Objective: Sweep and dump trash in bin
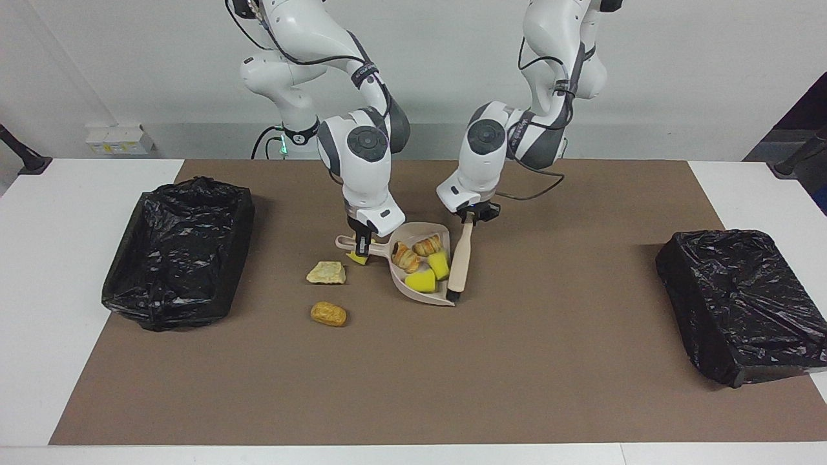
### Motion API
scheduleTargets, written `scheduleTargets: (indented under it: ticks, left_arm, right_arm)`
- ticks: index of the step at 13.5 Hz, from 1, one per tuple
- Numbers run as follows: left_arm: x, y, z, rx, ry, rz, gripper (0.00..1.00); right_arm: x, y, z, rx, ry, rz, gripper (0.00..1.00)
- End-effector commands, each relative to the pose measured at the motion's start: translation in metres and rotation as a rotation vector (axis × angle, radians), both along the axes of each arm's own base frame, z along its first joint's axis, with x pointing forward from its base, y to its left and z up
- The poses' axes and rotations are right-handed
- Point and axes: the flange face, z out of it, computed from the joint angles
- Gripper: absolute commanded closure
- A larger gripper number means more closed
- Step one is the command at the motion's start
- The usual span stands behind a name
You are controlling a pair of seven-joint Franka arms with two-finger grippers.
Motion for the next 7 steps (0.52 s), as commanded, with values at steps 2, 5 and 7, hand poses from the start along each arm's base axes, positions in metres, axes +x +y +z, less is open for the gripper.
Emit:
scheduleTargets:
  ticks: [2,5,7]
  left_arm:
    - [-0.025,-0.033,0.043,-0.018,-0.041,0.065,1.0]
    - [-0.014,-0.018,0.053,-0.03,-0.046,0.104,1.0]
    - [0.004,0.005,0.059,-0.029,-0.048,0.175,1.0]
  right_arm:
    - [-0.003,-0.007,0.0,0.001,-0.005,-0.012,1.0]
    - [-0.001,-0.011,0.0,0.002,-0.005,-0.015,1.0]
    - [-0.001,-0.012,-0.001,0.001,-0.003,-0.018,1.0]
